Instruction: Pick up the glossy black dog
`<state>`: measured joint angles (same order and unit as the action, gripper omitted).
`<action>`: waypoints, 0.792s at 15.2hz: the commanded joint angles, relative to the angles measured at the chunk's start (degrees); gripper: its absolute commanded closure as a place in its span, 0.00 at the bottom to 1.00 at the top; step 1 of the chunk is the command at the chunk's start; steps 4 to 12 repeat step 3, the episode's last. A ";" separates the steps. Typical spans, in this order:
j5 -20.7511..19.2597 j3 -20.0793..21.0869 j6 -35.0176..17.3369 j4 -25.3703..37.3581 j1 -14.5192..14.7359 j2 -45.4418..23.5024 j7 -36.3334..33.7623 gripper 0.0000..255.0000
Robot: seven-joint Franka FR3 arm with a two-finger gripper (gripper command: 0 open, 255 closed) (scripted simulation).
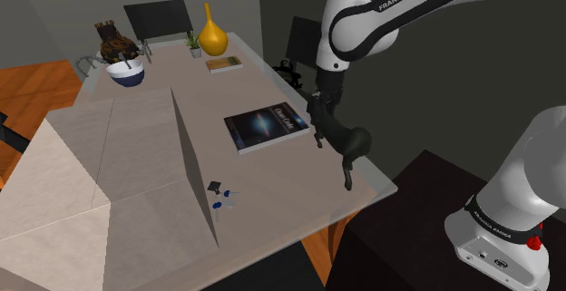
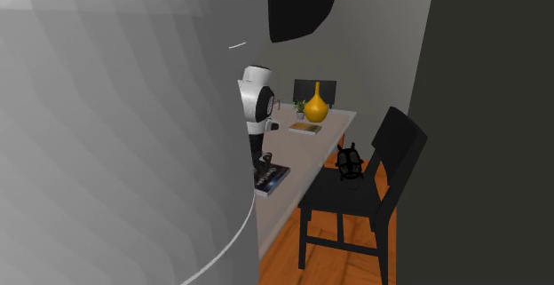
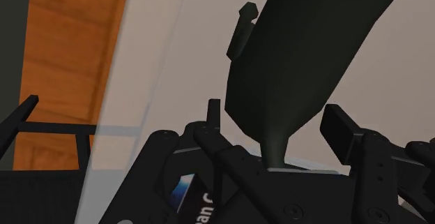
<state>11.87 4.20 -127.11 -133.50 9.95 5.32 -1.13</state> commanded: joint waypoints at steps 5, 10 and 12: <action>-0.21 -0.05 1.80 0.99 -0.05 0.82 -0.32 1.00; -0.21 -0.05 1.80 0.99 -0.05 0.82 -0.32 1.00; -0.21 -0.05 1.80 0.99 -0.05 0.82 -0.32 1.00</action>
